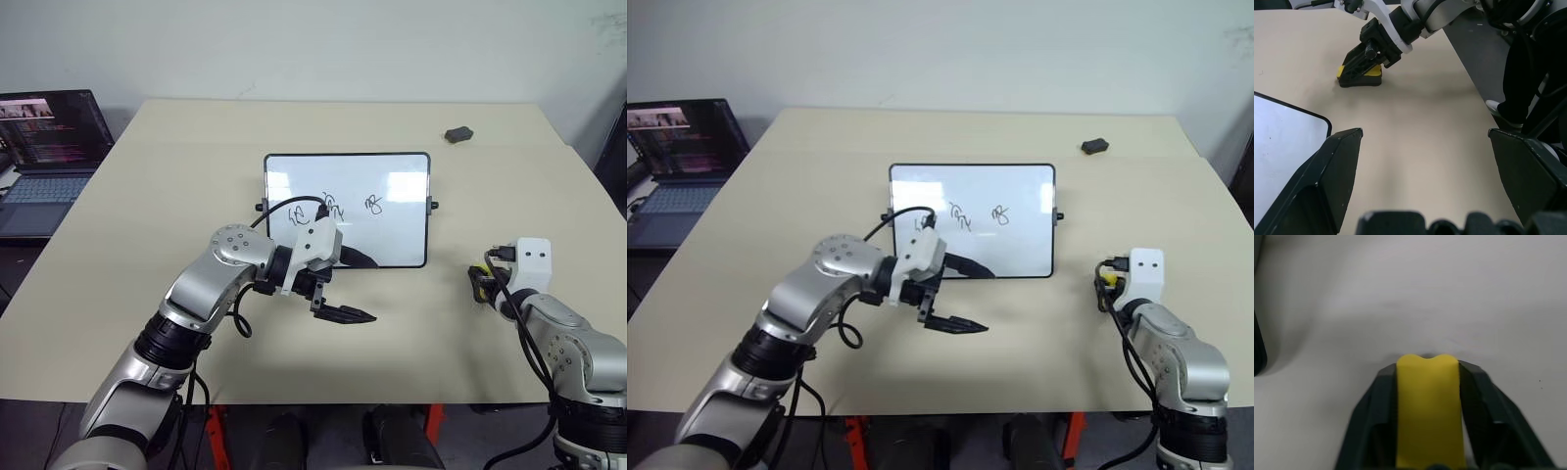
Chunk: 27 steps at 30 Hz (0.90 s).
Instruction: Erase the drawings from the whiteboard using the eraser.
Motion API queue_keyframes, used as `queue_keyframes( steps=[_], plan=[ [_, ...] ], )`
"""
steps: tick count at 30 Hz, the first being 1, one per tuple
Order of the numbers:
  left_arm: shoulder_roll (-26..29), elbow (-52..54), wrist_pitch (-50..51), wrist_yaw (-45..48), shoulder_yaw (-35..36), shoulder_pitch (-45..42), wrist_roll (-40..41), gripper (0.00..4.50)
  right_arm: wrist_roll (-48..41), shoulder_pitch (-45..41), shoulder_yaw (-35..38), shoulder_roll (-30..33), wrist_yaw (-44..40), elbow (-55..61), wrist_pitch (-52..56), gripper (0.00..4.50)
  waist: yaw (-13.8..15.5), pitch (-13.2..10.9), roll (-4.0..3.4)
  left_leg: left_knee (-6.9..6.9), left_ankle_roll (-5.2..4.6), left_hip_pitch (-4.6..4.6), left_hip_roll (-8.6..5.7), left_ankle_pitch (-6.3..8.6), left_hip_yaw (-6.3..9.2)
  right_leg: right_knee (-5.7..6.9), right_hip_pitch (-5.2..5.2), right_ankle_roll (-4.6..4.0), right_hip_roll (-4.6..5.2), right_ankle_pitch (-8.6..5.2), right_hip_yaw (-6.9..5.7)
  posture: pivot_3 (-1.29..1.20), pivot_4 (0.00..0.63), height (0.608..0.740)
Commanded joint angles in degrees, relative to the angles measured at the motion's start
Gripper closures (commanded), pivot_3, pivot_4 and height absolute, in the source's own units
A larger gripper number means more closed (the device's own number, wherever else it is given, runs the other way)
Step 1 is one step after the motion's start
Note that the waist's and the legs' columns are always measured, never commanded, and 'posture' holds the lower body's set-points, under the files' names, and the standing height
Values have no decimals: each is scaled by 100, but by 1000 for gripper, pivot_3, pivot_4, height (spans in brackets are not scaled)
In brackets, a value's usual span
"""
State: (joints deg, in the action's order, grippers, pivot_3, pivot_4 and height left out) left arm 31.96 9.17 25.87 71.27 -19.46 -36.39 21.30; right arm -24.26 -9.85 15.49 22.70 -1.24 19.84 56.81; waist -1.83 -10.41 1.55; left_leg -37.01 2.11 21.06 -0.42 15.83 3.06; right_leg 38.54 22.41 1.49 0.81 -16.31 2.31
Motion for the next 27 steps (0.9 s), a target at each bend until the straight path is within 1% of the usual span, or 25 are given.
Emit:
queue_keyframes(
  steps=[1, 5, 8, 9, 10, 12, 22, 23, 24, 25, 27],
  plan=[
    [52, 239, 8, -37, 157, -1, 46, 0, 47, -35, 2, -30, -55, 159, 6, 3139, 0, 0, 0, 0, 0, 0, 0, 0, 0, 1, 0, 0, 0, 0, 0, 0, 150, 740],
    [68, 236, 10, -60, 151, 5, 53, 0, 50, -14, 126, -57, -77, 312, -86, 3139, 0, 0, 0, 0, 0, -1, 0, 0, 0, 2, 0, 0, 0, 0, 0, 0, 150, 740],
    [64, 233, 8, -65, 148, 5, 56, 0, 66, 23, 148, -63, -88, 316, -77, 2338, 0, 0, 0, 0, 0, -1, 0, 0, 0, 2, 0, 0, 0, 0, 0, 0, 150, 740],
    [63, 227, 7, -62, 148, 0, 57, 0, 81, 24, 142, -63, -86, 313, -74, 1947, 0, 0, 0, 0, 0, -1, 0, 0, 0, 2, 0, 0, 0, 0, 0, 0, 150, 740],
    [61, 222, 3, -60, 148, -3, 56, 0, 99, 23, 140, -70, -73, 305, -76, 1710, 0, 0, 0, 0, 0, -1, 0, 0, 0, 2, 0, 0, 0, 0, 0, 0, 150, 740],
    [56, 206, -3, -63, 148, -8, 52, 0, 141, 13, 151, -88, -47, 286, -101, 1410, 0, 0, 0, 0, 0, -1, 0, 0, 0, 2, 0, 0, 1, 0, 0, 0, 150, 740],
    [80, 226, 5, -99, 176, 49, 49, 0, 188, -30, 136, -91, -141, 227, -122, 1410, 0, 0, 0, 0, 0, -1, 0, 0, 0, 2, 0, -1, 1, 0, 0, 0, 150, 740],
    [86, 229, 2, -106, 182, 60, 46, 0, 197, -31, 131, -91, -151, 224, -123, 1790, 0, 0, 0, 0, 0, -1, 0, 0, 0, 2, 0, -1, 1, 0, 0, 0, 150, 740],
    [90, 234, 3, -118, 191, 75, 45, 0, 212, -30, 127, -92, -152, 224, -127, 1992, 0, 0, 0, 0, 0, -2, 0, 0, 0, 2, 0, -1, 1, 1, 0, 0, 150, 740],
    [92, 230, 0, -128, 195, 85, 39, 0, 222, -33, 122, -93, -158, 216, -132, 2317, -1, 0, 0, 0, 0, -2, 0, 0, 0, 2, 0, -1, 1, 0, 0, 0, 150, 740],
    [98, 240, -1, -137, 201, 109, 37, 0, 243, -34, 114, -94, -171, 214, -146, 3041, 0, 0, 0, 0, 0, -2, 0, 0, 0, 2, 0, -1, 1, 0, -1, 0, 150, 740]
  ],
)
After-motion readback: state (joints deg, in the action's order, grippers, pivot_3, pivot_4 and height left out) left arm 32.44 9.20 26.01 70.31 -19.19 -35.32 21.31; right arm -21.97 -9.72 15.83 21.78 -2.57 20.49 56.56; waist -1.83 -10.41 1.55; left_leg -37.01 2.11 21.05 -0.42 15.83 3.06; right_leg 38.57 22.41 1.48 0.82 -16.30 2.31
